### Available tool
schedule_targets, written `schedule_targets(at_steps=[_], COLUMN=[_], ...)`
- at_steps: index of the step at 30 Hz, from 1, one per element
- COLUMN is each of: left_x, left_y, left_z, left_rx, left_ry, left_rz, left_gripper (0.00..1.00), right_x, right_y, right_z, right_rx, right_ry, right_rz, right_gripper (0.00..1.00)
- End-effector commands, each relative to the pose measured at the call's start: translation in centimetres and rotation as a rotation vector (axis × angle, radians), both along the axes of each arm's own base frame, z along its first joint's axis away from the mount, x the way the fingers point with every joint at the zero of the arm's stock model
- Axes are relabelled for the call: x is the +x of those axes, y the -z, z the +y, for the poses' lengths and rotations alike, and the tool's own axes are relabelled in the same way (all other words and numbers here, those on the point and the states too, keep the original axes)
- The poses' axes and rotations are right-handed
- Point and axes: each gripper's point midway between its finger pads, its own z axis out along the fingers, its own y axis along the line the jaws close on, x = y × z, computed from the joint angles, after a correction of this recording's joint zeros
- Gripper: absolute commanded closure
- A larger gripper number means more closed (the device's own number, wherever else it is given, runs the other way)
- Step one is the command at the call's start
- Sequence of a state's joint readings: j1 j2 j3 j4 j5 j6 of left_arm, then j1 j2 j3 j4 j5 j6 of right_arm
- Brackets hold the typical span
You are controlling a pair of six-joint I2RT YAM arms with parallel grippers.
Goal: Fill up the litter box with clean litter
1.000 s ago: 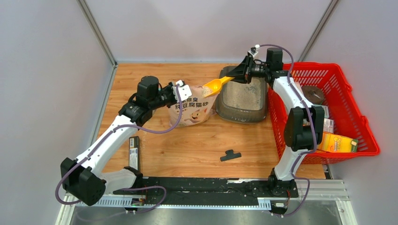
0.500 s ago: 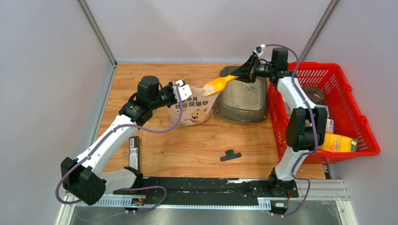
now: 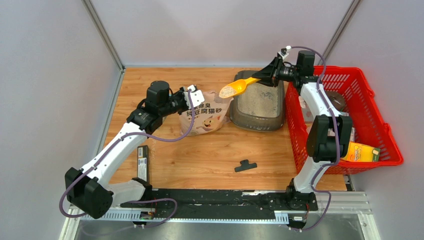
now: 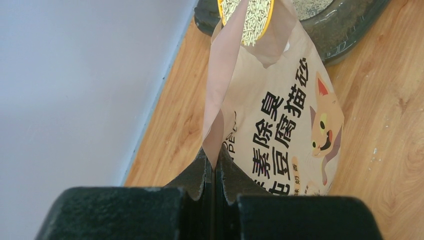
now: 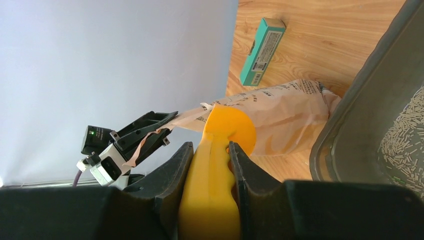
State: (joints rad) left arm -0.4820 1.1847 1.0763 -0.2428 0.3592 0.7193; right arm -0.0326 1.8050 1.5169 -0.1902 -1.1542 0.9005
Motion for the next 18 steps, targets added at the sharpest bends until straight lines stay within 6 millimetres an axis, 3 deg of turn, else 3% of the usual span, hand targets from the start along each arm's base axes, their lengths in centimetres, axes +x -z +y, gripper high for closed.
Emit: schedule_targets(at_steps=[1,9,18], left_x=[0.8,1.0,1.5], left_y=[-10.6,-10.2,-9.9], left_z=[-1.2,-1.4,-1.7], left_rx=[-0.156,-0.146,-0.144], left_ry=[0.038,0.044,0.044], left_rz=[-0.296,-0.287,-0.268], left_gripper=[1.00,1.00,1.00], right_x=[-1.1,-0.9,-0.6], right_y=[-2.5,-3.5,-3.9], right_z=[0.1,-1.0,-3.5], right_rx=[0.028,0.045,0.065], right_ry=[-0.026,-0.013,0.040], right_rz=[-0.073,-0.088,-0.102], right_gripper=[1.00,1.00,1.00])
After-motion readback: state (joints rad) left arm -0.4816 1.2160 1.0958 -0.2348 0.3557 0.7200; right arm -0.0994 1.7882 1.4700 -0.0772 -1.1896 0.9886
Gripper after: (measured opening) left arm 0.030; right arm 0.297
